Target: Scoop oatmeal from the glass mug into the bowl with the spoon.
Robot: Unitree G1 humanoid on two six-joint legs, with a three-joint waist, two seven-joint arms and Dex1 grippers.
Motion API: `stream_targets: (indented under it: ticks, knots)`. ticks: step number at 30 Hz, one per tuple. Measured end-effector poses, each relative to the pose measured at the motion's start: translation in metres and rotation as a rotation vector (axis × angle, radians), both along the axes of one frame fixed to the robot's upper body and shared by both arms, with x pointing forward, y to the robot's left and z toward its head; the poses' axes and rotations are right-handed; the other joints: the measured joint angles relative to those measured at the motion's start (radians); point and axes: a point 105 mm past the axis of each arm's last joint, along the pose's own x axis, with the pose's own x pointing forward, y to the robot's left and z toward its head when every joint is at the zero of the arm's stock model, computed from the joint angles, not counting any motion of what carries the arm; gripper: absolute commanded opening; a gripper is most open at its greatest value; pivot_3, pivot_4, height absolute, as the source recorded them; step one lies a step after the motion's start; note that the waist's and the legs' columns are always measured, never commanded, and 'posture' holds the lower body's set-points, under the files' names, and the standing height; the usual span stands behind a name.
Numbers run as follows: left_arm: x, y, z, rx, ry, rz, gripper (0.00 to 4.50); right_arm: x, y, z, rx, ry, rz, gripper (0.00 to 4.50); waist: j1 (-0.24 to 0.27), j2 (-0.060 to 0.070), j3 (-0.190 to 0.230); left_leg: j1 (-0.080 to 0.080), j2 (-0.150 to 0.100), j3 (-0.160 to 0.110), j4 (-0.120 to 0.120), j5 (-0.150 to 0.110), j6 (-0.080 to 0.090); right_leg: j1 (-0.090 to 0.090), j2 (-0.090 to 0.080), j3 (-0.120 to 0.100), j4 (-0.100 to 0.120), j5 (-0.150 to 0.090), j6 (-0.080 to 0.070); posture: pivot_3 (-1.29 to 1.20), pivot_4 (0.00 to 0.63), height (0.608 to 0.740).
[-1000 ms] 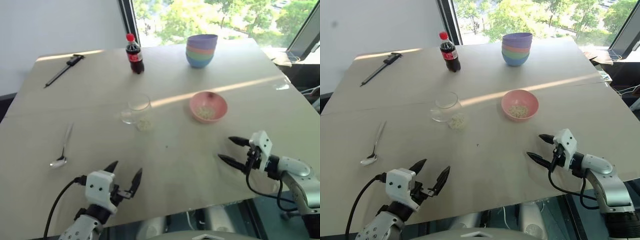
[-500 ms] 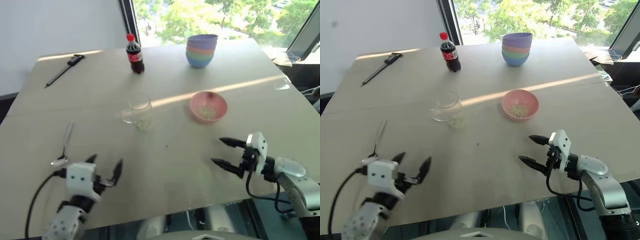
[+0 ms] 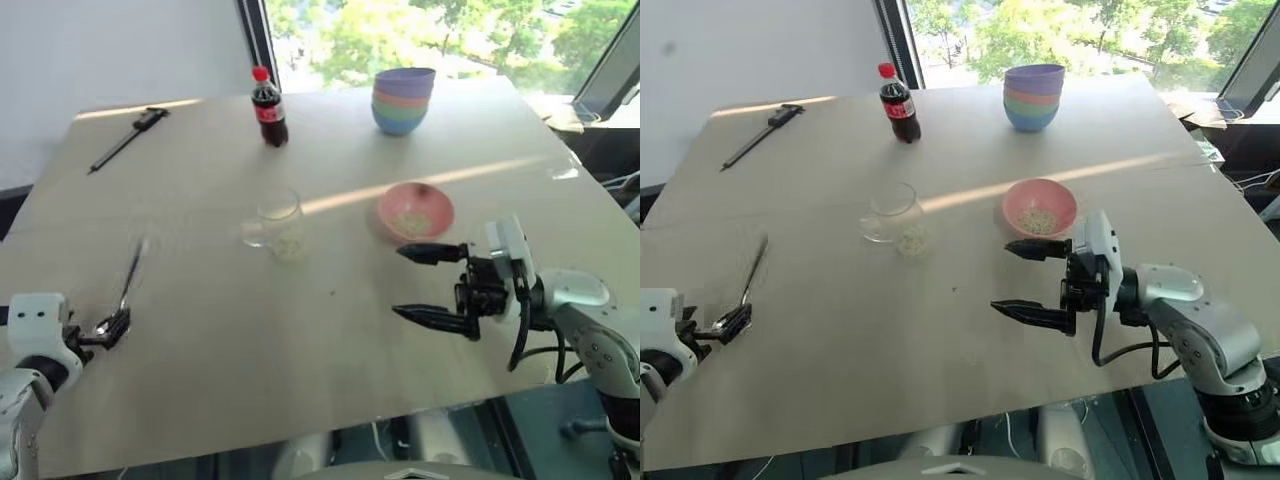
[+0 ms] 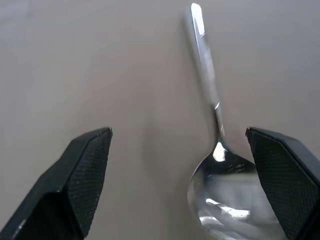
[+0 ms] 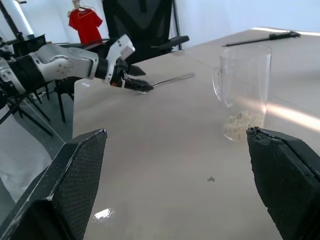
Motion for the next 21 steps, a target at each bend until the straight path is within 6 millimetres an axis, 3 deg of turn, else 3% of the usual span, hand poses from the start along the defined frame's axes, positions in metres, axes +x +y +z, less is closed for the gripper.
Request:
stream_targets:
  ticks: [7,13,17,21]
  knots:
    - [0.015,0.002,-0.005,0.018,0.068,-0.114,4.45,0.004,0.003,-0.005,-0.011,0.002,-0.004,4.5,0.0,0.011,-0.005,0.001,-0.002,-0.001,0.0,-0.001,0.002,0.0,-0.005,0.0,0.002,0.0,0.0,0.0,0.15,0.74]
    - [0.019,0.004,-0.002,0.041,0.091,-0.175,4.45,0.005,0.005,-0.006,-0.011,-0.015,-0.013,4.5,-0.001,0.011,-0.005,0.001,-0.002,-0.002,0.0,0.001,0.0,0.0,-0.005,-0.001,0.003,0.0,0.0,0.0,0.15,0.74]
    - [0.019,-0.005,-0.003,0.03,0.116,-0.266,4.45,0.004,0.008,-0.011,-0.022,-0.004,-0.013,4.5,-0.001,0.011,-0.005,0.001,-0.004,-0.002,0.0,0.001,0.0,0.0,-0.007,-0.001,0.003,0.0,0.0,0.0,0.15,0.74]
    - [0.019,-0.023,-0.007,-0.041,0.138,-0.367,2.73,0.005,0.009,-0.011,-0.018,-0.002,-0.016,4.5,-0.001,0.012,-0.005,0.001,-0.007,-0.002,0.0,0.001,0.0,0.0,-0.01,-0.001,0.003,0.0,0.001,0.0,0.15,0.74]
